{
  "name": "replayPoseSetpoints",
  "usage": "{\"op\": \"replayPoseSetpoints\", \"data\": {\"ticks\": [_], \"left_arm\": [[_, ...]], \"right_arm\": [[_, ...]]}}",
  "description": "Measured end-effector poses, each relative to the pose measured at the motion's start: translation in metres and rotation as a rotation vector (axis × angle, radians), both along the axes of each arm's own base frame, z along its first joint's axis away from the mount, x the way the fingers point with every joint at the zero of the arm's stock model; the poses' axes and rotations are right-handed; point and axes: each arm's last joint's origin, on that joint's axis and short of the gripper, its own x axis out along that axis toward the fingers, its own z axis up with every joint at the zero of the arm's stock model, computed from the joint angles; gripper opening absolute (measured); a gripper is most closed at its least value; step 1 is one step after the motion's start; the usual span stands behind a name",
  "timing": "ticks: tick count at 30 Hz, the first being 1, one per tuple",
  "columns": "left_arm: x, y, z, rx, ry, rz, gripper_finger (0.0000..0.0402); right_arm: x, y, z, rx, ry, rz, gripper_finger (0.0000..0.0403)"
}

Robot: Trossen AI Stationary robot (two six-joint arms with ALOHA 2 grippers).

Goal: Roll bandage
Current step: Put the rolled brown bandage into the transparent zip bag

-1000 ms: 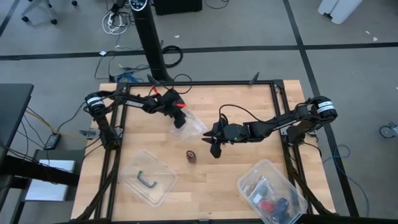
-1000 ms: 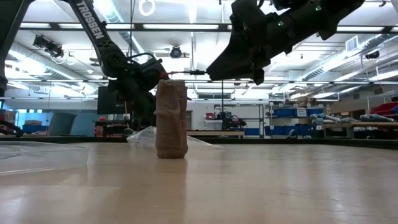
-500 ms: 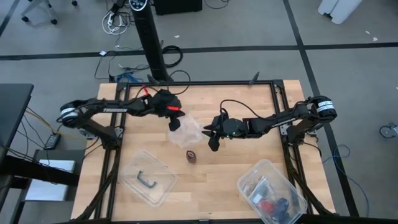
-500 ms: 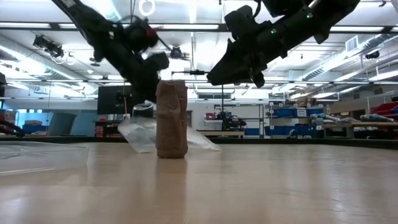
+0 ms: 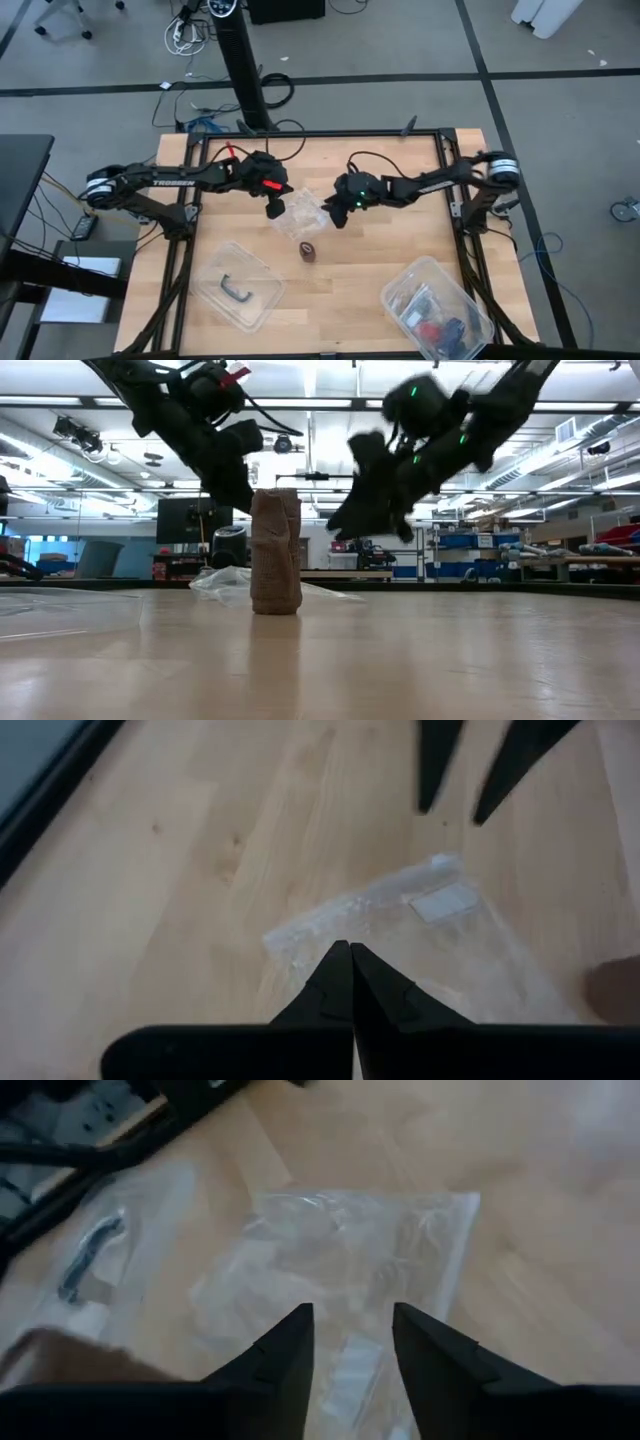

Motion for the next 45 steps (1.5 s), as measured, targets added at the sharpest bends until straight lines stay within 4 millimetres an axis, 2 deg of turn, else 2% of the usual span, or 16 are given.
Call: {"op": "replayPoseSetpoints", "data": {"ticks": [4,7,10,13,17,22,23,25,29,33,40,45], "left_arm": [[0.001,-0.003,0.001,0.002,-0.008,-0.01,0.0],[0.001,-0.003,0.001,0.002,-0.007,-0.014,0.0],[0.001,-0.003,0.0,0.002,-0.005,-0.013,0.0],[0.001,-0.003,0.001,0.002,-0.008,-0.013,0.0],[0.001,-0.003,0.001,0.001,-0.006,-0.013,0.0],[0.002,-0.003,0.001,0.004,-0.015,-0.012,0.0],[0.002,-0.003,0.002,0.006,-0.022,-0.01,0.0],[0.003,-0.002,0.004,0.01,-0.046,-0.001,0.0],[0.003,-0.003,0.014,0.015,-0.115,-0.002,0.0],[0.0,-0.007,0.03,-0.032,-0.235,-0.068,0.0],[-0.022,-0.016,0.069,-0.017,-0.42,-0.152,0.0],[-0.03,-0.024,0.08,-0.07,-0.49,-0.277,0.0013]], "right_arm": [[0.008,-0.017,-0.033,0.09,0.015,-0.022,0.0179],[0.011,-0.026,-0.05,0.112,0.02,-0.054,0.0204],[0.014,-0.028,-0.062,0.13,0.026,-0.04,0.0217],[0.022,-0.029,-0.064,0.129,0.014,-0.027,0.0213],[0.032,-0.029,-0.063,0.096,0.012,-0.014,0.0166],[0.037,-0.027,-0.059,-0.004,0.018,0.019,0.003],[0.038,-0.026,-0.059,-0.017,0.02,0.03,0.0016],[0.038,-0.024,-0.057,-0.033,0.019,0.048,0.0013],[0.037,-0.011,-0.035,-0.115,-0.005,0.093,0.0004],[0.028,0.006,0.005,-0.238,-0.024,0.121,0.0003],[-0.01,0.046,0.08,-0.467,-0.055,0.176,0.0001],[-0.034,0.064,0.114,-0.551,-0.11,0.153,0.0001]]}}
